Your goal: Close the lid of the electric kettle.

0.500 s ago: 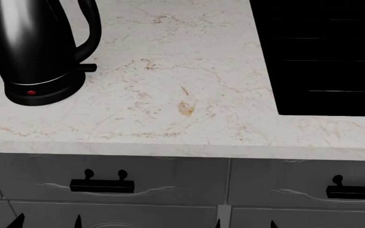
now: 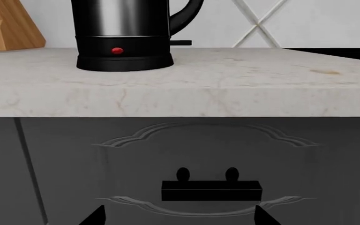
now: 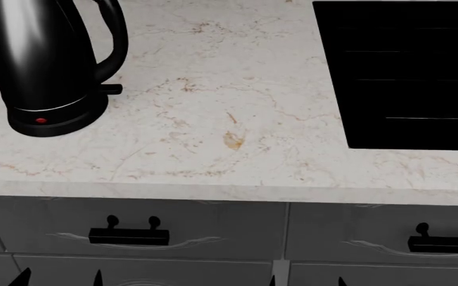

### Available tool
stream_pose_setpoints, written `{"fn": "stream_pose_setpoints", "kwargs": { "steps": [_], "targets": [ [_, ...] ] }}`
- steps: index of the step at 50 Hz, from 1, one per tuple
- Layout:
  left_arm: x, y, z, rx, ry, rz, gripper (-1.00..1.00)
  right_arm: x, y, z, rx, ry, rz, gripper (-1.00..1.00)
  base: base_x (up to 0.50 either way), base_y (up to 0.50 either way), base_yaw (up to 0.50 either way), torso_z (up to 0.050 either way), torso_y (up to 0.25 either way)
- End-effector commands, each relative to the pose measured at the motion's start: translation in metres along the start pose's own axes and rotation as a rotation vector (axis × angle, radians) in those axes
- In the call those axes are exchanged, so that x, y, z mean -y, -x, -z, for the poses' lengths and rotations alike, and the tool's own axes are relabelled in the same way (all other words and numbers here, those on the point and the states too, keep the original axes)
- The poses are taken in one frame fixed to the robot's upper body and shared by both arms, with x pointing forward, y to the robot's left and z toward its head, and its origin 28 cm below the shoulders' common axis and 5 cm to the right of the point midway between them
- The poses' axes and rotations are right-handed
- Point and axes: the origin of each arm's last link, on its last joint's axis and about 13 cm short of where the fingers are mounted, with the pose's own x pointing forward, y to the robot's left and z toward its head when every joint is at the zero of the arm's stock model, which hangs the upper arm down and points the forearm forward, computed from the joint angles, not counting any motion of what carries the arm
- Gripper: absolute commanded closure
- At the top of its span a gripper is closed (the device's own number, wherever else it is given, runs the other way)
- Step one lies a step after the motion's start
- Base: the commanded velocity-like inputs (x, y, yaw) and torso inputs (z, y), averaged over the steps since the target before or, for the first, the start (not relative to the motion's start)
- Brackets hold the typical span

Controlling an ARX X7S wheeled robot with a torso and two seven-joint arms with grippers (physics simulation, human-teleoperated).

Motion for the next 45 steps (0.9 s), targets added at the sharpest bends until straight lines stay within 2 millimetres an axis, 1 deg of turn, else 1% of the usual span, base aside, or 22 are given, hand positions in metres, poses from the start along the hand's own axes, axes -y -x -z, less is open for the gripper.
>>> {"fn": "stream_pose_setpoints", "kwargs": {
  "steps": [1,20,28,30,31,33,37,45],
  "targets": [
    [0.000,0.001,-0.002,-0.002,0.016,0.001,-1.00,0.000,0.000,-0.001,0.001,0.001,-0.001,-1.00,0.00,0.00,0.00,0.050,0.000],
    [-0.002,0.000,-0.004,-0.001,0.026,0.003,-1.00,-0.001,0.000,-0.001,-0.002,-0.001,-0.009,-1.00,0.00,0.00,0.00,0.050,0.000],
    [-0.002,0.001,-0.005,-0.006,0.030,0.003,-1.00,-0.001,0.000,-0.002,-0.007,0.003,-0.012,-1.00,0.00,0.00,0.00,0.050,0.000],
    [-0.001,0.002,-0.005,-0.005,-0.001,0.006,-1.00,0.000,0.000,-0.003,-0.016,0.001,-0.019,-1.00,0.00,0.00,0.00,0.050,0.000],
    [0.000,0.003,-0.005,-0.011,0.016,0.019,-1.00,0.000,0.000,-0.003,-0.019,0.002,-0.019,-1.00,0.00,0.00,0.00,0.050,0.000],
    [0.000,0.005,-0.009,-0.002,0.021,0.024,-1.00,0.001,0.000,-0.006,-0.022,0.003,-0.018,-1.00,0.00,0.00,0.00,0.050,0.000],
    [0.002,0.013,-0.025,0.031,0.006,0.034,-1.00,0.002,0.003,-0.014,-0.026,0.009,-0.019,-1.00,0.00,0.00,0.00,0.000,0.000],
    [0.000,0.022,-0.051,0.071,-0.009,0.040,-1.00,0.001,0.014,-0.042,0.018,0.021,-0.030,-1.00,0.00,0.00,0.00,0.000,0.000]
  ]
}}
